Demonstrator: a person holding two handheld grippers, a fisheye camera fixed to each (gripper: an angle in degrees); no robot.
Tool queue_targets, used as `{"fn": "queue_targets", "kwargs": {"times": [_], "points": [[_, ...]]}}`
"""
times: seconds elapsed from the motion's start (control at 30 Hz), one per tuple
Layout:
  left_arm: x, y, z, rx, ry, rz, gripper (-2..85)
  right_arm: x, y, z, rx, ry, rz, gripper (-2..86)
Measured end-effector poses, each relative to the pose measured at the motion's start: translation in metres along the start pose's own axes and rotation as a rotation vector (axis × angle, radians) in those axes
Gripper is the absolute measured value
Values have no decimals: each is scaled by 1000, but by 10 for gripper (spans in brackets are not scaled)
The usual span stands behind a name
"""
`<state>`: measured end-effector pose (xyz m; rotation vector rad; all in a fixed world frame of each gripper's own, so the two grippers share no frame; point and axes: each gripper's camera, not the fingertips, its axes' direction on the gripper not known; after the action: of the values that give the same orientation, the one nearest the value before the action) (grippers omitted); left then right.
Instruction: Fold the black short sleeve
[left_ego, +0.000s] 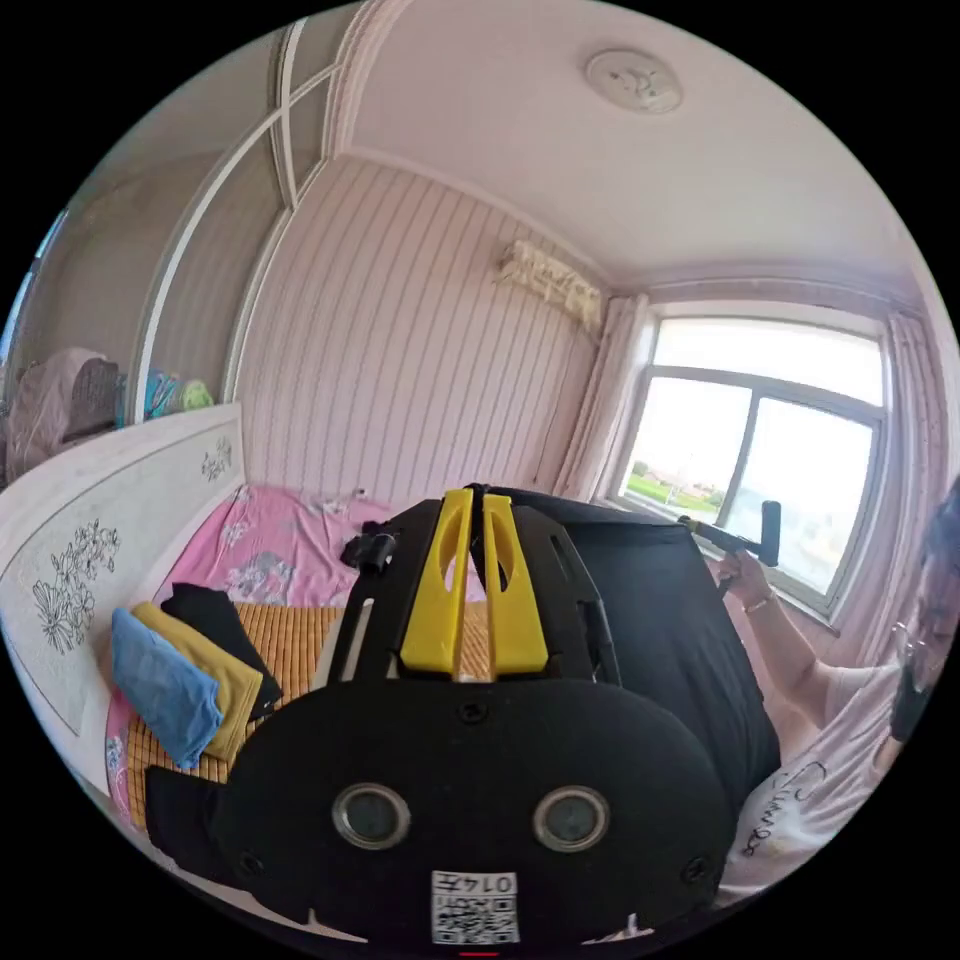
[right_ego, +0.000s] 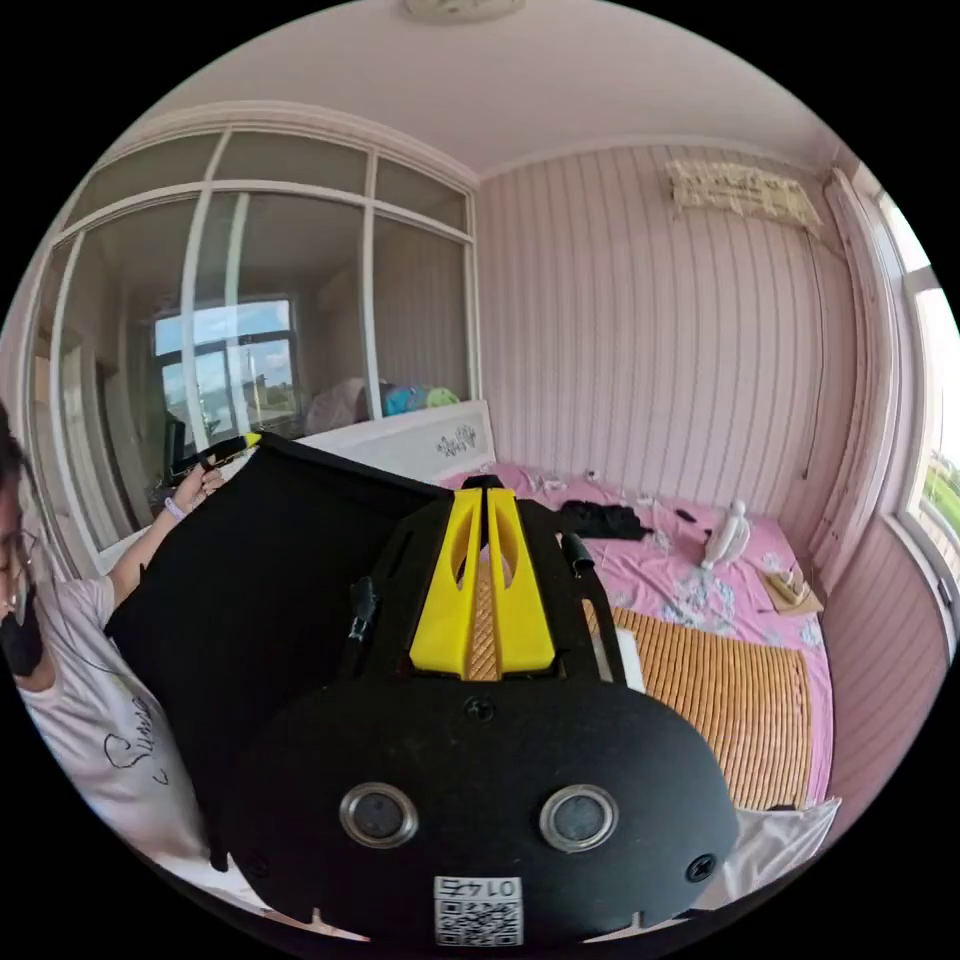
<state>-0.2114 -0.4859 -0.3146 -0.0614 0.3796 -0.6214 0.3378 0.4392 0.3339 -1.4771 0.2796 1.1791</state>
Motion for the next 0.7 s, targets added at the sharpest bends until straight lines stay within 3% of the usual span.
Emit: {"fn": "queue_targets", "kwargs": {"times": [0.13, 0.3, 0.4, 0.57, 0.7], "points": [[-35, 24, 105, -141, -73, -105, -9, 50, -2, 71, -23, 59, 155, 2], [-32, 3, 133, 6, -82, -26, -8, 73, -27, 53, 238, -12, 164, 2], [-37, 10, 143, 22, -46, 5, -8, 69, -6, 53, 250, 13, 55, 2], [-63, 115, 189, -238, -78, -13, -6, 68, 101, 95, 12, 55, 46, 3], [-86, 235, 235, -483, -88, -110, -5, 86, 220, 159, -247, 79, 221, 3]]}}
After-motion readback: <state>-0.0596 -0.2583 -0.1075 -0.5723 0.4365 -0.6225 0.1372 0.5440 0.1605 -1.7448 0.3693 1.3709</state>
